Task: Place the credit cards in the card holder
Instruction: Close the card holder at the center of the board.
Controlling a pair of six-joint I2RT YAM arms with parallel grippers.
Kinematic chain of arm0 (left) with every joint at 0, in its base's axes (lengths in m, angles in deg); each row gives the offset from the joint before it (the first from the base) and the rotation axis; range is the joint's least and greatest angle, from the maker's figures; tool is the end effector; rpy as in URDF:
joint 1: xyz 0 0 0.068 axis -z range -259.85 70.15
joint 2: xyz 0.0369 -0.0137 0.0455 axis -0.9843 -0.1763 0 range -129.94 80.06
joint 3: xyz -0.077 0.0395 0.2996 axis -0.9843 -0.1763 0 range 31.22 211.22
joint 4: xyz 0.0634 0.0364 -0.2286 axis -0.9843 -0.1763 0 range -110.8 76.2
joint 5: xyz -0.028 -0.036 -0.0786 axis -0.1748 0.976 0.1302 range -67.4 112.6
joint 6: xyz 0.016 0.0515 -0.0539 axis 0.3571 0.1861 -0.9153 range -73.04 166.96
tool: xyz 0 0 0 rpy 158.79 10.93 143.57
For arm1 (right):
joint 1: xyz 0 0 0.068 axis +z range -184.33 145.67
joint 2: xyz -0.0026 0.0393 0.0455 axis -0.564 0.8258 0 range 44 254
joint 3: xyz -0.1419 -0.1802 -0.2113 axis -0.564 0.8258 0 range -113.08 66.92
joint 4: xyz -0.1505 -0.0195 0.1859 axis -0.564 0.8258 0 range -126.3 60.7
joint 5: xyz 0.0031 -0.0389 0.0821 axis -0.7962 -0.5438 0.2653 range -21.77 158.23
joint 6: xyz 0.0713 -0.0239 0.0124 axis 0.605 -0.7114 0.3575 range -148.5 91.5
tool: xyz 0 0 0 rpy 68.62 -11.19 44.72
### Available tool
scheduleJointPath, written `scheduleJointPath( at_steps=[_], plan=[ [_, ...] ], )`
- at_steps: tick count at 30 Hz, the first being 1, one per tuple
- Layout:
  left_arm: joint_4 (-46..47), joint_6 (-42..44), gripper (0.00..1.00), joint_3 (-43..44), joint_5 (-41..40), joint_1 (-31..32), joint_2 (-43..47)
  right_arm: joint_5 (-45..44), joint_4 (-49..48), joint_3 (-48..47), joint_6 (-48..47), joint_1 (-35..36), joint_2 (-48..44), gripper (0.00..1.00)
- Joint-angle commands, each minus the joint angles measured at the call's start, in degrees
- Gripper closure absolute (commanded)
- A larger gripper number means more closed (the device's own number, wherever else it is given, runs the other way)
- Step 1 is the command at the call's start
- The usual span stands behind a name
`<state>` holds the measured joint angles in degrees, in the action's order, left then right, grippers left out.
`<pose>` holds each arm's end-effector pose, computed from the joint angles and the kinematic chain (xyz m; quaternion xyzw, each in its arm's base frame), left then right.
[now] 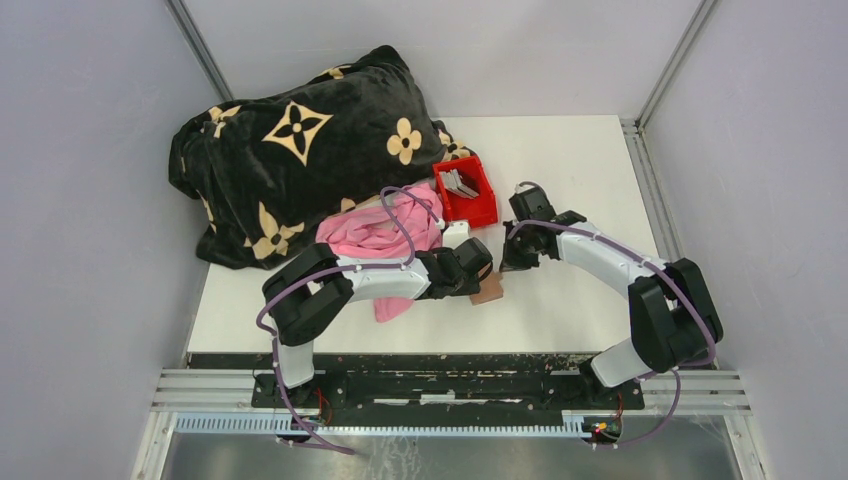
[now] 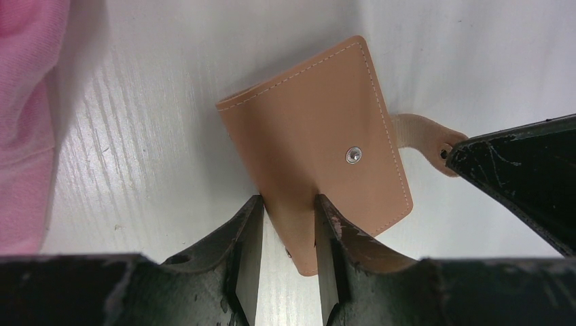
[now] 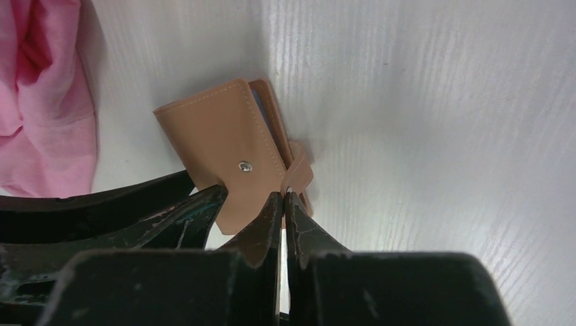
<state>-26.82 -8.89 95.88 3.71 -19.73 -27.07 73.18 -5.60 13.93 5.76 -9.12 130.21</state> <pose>0.2127 -0.3281 0.1872 -0.0136 0.9432 -0.1650 0.2880 0.2502 0.1241 0.2213 0.0670 0.9710 0.1483 0.1749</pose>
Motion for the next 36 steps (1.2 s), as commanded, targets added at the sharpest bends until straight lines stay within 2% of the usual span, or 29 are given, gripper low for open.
scheduleJointPath(
  at_steps=[1, 14, 36],
  plan=[
    [0.7, 0.8, 0.62, -0.7, 1.5, -0.2, -2.2, 0.5, -0.2, -3.8, -0.2, 1.8, 1.0, 0.95],
    [1.6, 1.3, 0.63, -1.4, 2.1, -0.5, -2.0, -1.9, -0.3, -7.0, 0.1, 6.6, 6.4, 0.95],
    [3.3, 1.0, 0.64, -3.0, 3.0, -0.7, -1.8, -9.2, 1.3, -6.8, -1.2, 7.7, 7.9, 0.95]
  ],
)
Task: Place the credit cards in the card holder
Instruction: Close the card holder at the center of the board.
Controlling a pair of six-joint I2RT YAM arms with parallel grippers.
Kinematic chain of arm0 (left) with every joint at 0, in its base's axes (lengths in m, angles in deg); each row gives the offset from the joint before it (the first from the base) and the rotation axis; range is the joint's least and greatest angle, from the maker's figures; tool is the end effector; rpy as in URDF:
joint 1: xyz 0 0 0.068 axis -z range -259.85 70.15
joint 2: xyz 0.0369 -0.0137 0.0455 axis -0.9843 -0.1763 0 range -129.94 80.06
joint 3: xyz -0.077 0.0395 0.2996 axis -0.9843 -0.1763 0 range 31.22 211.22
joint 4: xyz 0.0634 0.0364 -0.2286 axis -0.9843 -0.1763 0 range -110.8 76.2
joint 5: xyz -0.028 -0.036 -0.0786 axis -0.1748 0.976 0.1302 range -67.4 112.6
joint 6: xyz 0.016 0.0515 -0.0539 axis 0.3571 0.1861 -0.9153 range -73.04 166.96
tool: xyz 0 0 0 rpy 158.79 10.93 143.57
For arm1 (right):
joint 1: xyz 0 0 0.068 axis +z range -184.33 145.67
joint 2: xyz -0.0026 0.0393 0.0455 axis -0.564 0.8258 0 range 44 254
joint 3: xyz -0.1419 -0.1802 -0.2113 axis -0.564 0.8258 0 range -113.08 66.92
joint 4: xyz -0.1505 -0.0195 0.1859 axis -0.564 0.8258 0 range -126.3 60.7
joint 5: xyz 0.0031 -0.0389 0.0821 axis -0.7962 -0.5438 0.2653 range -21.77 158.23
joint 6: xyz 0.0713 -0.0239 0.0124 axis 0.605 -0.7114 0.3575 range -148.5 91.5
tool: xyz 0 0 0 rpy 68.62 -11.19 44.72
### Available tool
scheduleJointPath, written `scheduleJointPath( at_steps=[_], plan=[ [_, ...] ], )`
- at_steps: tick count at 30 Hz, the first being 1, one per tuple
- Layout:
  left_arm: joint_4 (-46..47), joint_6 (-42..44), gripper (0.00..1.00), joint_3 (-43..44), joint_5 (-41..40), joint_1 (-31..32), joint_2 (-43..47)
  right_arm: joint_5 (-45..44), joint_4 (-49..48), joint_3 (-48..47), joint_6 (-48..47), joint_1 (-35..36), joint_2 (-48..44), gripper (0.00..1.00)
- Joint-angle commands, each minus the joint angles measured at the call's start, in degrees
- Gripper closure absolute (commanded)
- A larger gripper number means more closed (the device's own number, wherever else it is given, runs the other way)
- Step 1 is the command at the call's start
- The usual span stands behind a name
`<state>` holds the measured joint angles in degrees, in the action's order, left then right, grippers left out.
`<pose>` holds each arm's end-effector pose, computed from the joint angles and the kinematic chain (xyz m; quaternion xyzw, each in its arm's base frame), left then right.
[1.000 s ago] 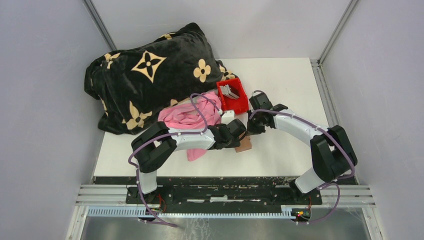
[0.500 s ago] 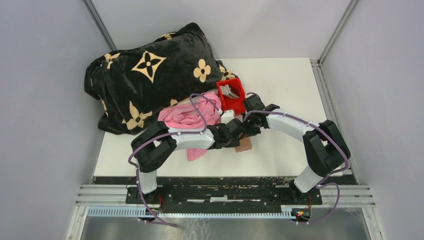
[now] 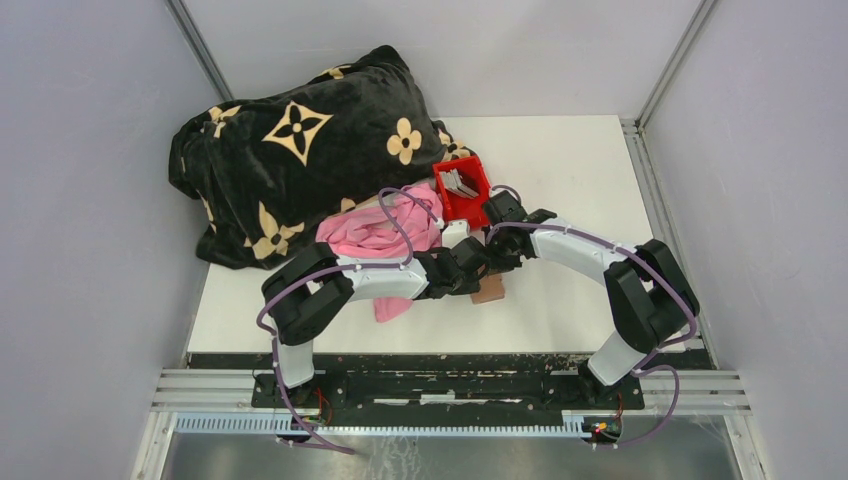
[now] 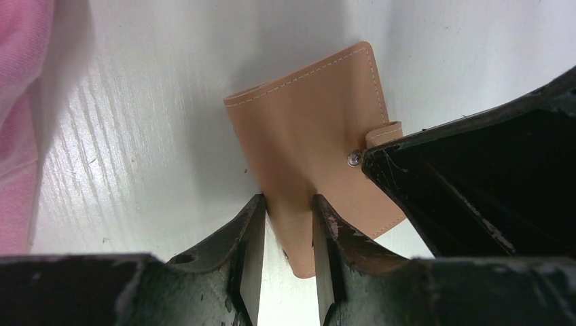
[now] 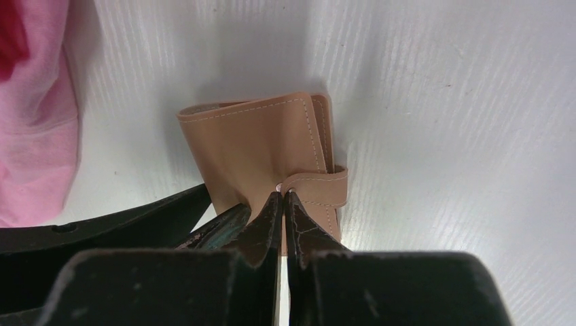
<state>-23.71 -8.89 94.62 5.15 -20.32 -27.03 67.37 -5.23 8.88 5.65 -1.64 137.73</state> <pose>0.2154 -0.3279 0.1851 -0.0173 0.9400 -0.1839 0.2868 0.2611 0.1666 0.2089 0.0139 0.9794 0.1048 0.1722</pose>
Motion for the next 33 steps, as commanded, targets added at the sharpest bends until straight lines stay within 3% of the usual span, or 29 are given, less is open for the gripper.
scheduleJointPath(
  at_steps=[1, 33],
  plan=[
    [0.2, 1.0, 0.64, -1.7, 1.6, -0.1, -1.9, -3.6, 1.1, -1.7, -1.2, 0.2, 0.5, 0.95],
    [0.9, 1.0, 0.64, -1.2, 2.0, -0.1, -3.0, -2.6, 2.6, -2.0, -1.6, 3.2, 1.5, 0.96]
  ],
)
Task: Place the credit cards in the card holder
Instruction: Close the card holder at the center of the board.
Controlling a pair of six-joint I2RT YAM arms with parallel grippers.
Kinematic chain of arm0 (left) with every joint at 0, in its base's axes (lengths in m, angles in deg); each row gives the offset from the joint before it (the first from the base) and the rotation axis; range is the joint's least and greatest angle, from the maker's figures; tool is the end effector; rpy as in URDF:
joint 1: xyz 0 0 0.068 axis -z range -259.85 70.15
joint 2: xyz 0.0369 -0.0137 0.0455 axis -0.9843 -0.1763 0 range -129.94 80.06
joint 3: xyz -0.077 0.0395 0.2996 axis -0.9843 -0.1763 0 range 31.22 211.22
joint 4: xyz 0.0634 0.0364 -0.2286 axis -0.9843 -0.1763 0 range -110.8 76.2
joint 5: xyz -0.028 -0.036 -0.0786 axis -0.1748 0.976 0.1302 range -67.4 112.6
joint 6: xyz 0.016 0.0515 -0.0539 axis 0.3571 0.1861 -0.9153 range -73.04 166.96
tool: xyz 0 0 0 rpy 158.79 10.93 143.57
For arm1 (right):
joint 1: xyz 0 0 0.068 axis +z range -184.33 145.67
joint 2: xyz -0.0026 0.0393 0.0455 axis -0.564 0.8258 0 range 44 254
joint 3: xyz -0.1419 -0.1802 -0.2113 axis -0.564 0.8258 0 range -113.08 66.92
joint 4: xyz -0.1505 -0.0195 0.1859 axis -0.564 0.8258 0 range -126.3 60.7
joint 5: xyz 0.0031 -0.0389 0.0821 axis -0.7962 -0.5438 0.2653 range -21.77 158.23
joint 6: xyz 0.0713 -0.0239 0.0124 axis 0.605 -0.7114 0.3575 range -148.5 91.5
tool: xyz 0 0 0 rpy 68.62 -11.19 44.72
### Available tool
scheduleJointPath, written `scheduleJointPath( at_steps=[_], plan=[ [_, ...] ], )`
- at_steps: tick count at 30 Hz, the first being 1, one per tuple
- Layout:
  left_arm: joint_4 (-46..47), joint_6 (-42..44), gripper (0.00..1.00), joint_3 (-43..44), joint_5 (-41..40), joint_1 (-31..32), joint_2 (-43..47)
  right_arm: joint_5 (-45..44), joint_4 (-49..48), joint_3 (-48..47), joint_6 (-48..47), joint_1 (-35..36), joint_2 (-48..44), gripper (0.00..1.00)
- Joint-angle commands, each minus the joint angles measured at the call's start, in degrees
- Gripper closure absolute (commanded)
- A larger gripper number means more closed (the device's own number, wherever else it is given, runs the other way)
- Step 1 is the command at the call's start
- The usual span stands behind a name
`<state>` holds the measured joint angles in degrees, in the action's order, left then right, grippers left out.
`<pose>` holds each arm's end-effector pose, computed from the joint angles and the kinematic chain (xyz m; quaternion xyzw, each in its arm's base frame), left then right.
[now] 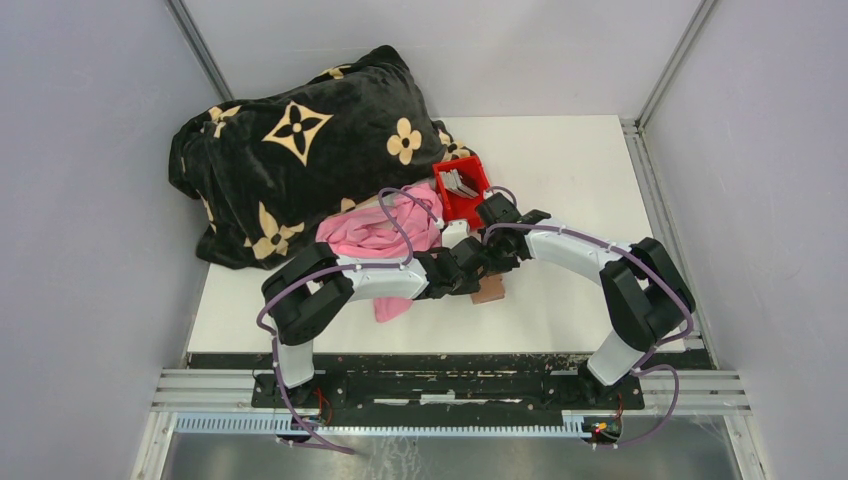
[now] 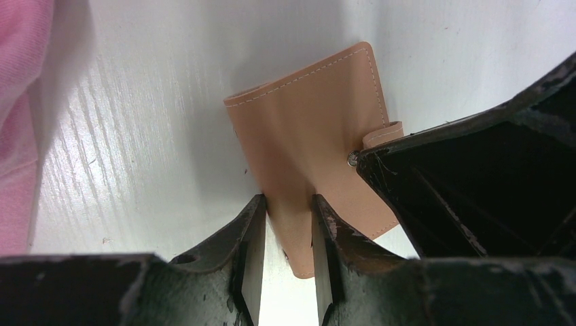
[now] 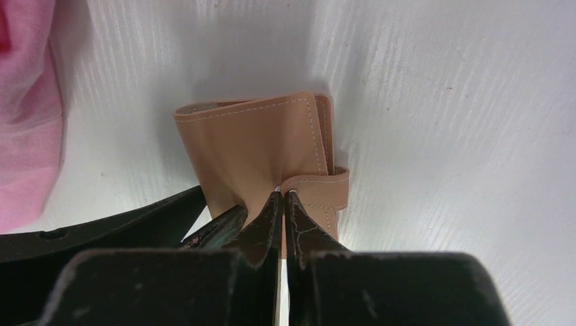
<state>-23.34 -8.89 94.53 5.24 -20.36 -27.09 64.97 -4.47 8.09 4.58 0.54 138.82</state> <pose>0.2158 -0.3282 0.1848 -0.0177 0.9395 -0.1858 0.2871 0.2586 0.1758 0.2065 -0.0099 0.9809 0.0843 0.1751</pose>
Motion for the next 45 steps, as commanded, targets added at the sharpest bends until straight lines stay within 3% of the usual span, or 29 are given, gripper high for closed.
scheduleJointPath(
  at_steps=[1, 45],
  plan=[
    [0.6, 1.0, 0.64, -1.1, 1.9, 0.0, -3.0, -0.2, 2.0, -1.3, -0.5, 1.1, 0.4, 0.97],
    [1.0, 1.7, 0.65, -1.9, 2.9, 0.0, -3.4, -1.2, 3.3, -7.1, -1.8, 2.0, 4.5, 0.98]
  ],
)
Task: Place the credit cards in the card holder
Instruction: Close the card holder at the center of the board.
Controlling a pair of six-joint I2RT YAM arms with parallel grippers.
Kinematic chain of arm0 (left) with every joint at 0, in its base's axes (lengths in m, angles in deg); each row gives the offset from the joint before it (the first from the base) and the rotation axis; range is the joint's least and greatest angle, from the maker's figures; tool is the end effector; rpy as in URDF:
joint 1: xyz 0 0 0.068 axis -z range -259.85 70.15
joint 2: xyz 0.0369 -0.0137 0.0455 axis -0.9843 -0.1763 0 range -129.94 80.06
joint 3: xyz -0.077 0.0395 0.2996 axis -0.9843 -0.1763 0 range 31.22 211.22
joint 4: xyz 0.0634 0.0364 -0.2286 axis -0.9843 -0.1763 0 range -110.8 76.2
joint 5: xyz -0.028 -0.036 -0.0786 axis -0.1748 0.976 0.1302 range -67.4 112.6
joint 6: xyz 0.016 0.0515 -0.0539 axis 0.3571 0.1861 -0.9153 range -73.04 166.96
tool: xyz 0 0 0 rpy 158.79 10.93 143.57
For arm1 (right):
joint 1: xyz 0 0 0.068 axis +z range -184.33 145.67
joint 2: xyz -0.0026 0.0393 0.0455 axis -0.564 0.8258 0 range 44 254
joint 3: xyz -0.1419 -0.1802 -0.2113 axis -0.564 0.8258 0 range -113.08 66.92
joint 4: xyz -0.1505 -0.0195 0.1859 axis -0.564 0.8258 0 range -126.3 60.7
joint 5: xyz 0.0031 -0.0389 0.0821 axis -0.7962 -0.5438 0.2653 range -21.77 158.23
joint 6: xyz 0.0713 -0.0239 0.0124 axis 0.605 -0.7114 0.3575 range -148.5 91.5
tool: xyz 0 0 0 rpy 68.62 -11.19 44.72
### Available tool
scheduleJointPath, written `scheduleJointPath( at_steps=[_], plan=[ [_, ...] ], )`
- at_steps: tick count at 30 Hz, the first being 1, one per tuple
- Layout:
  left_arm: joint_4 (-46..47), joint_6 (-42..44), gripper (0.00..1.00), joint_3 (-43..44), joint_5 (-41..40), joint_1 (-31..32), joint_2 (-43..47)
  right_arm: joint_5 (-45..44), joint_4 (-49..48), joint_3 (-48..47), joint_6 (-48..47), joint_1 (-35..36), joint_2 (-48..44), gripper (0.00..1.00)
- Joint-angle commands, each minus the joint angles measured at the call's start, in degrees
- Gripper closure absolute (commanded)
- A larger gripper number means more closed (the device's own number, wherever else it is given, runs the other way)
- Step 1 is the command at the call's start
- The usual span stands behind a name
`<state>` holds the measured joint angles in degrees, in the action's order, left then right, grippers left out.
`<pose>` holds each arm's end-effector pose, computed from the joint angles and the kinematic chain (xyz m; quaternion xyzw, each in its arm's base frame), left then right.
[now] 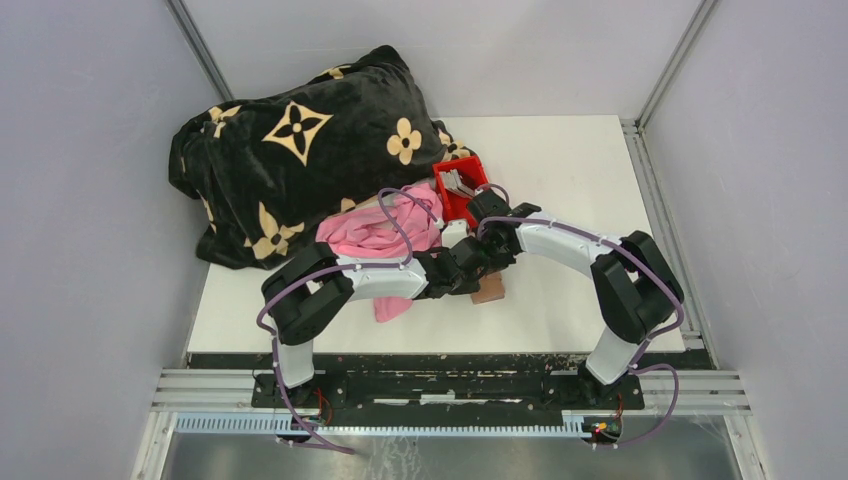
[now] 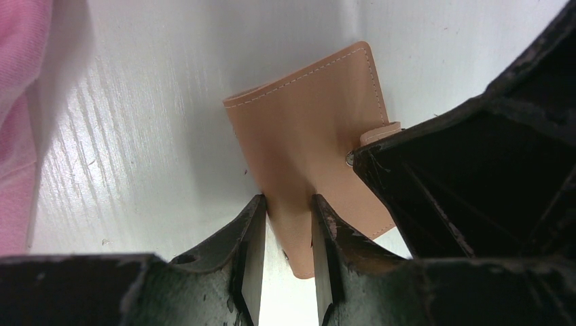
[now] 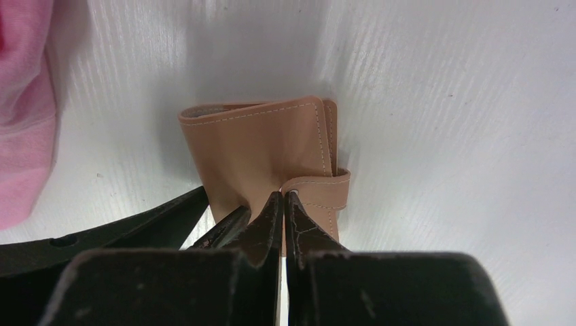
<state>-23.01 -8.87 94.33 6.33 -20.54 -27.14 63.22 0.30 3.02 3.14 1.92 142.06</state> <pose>0.2159 -0.3282 0.1837 -0.0161 0.9405 -0.1910 0.2805 0.2658 0.1881 0.2091 -0.0324 0.9845 0.0575 0.1626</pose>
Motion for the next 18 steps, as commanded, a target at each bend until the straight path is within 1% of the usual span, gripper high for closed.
scheduleJointPath(
  at_steps=[1, 18],
  plan=[
    [0.7, 1.7, 0.65, -1.7, 1.9, 0.2, -3.4, 0.7, -1.4, -1.9, -0.3, 0.6, 1.4, 0.98],
    [1.0, 1.3, 0.65, -0.9, 1.8, 0.1, -4.3, 3.0, -2.1, 1.7, 0.5, 1.4, 0.0, 0.98]
  ],
)
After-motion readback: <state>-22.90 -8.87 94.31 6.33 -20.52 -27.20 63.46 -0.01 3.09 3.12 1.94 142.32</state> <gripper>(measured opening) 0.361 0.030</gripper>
